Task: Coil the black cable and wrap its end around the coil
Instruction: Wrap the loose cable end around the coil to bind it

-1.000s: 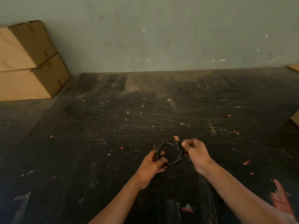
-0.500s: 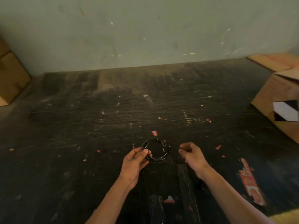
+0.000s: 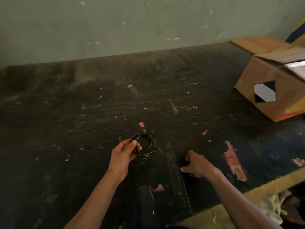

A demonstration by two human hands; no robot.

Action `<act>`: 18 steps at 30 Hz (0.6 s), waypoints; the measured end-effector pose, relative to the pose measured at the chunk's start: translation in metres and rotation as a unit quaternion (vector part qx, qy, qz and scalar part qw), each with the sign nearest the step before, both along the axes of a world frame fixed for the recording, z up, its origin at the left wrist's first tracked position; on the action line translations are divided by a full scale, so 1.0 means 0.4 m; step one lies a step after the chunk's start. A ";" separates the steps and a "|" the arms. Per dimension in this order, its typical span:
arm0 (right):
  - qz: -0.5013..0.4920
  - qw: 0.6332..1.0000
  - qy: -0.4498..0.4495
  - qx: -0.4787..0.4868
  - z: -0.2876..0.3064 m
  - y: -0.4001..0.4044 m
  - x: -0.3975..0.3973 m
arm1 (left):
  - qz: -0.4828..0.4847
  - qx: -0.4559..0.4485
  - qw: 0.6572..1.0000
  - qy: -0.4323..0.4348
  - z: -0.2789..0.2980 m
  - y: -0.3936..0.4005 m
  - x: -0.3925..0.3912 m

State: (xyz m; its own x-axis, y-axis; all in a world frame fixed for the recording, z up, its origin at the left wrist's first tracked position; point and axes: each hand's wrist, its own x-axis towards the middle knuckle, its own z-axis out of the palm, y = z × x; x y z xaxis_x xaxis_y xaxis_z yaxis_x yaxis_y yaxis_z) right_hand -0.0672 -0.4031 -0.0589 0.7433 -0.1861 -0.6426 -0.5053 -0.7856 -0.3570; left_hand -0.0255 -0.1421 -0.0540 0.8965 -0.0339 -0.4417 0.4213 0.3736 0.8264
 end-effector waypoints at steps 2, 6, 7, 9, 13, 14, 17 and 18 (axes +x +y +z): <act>-0.005 1.000 -0.006 0.009 -0.002 0.006 0.004 | 0.004 0.021 1.000 -0.012 0.004 -0.004 -0.002; 0.007 0.998 -0.051 0.037 0.011 0.015 0.030 | -0.002 0.070 0.996 -0.047 0.006 -0.007 -0.006; 0.007 0.996 -0.074 0.058 0.020 0.024 0.040 | -0.014 0.090 0.994 -0.053 0.006 -0.006 -0.006; 0.009 0.986 -0.128 0.107 0.047 0.050 0.059 | -0.045 0.138 0.987 -0.063 0.011 -0.005 -0.005; 0.054 0.952 -0.240 0.182 0.116 0.130 0.096 | -0.094 0.197 0.974 -0.069 0.044 -0.007 -0.010; 0.061 0.943 -0.262 0.196 0.130 0.152 0.104 | -0.104 0.200 0.972 -0.071 0.055 -0.009 -0.011; 0.074 0.922 -0.305 0.225 0.162 0.205 0.128 | -0.119 0.191 0.971 -0.081 0.084 -0.011 -0.007; 0.078 0.919 -0.309 0.231 0.171 0.220 0.133 | -0.118 0.185 0.972 -0.086 0.093 -0.009 -0.005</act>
State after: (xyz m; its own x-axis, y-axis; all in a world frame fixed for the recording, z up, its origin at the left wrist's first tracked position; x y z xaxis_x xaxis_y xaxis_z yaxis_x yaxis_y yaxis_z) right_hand -0.0139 -0.3150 0.0094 0.9875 0.1409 -0.0711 0.0133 -0.5231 -0.8522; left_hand -0.0274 -0.1457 -0.0169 0.9444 -0.1153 -0.3079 0.3038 -0.0524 0.9513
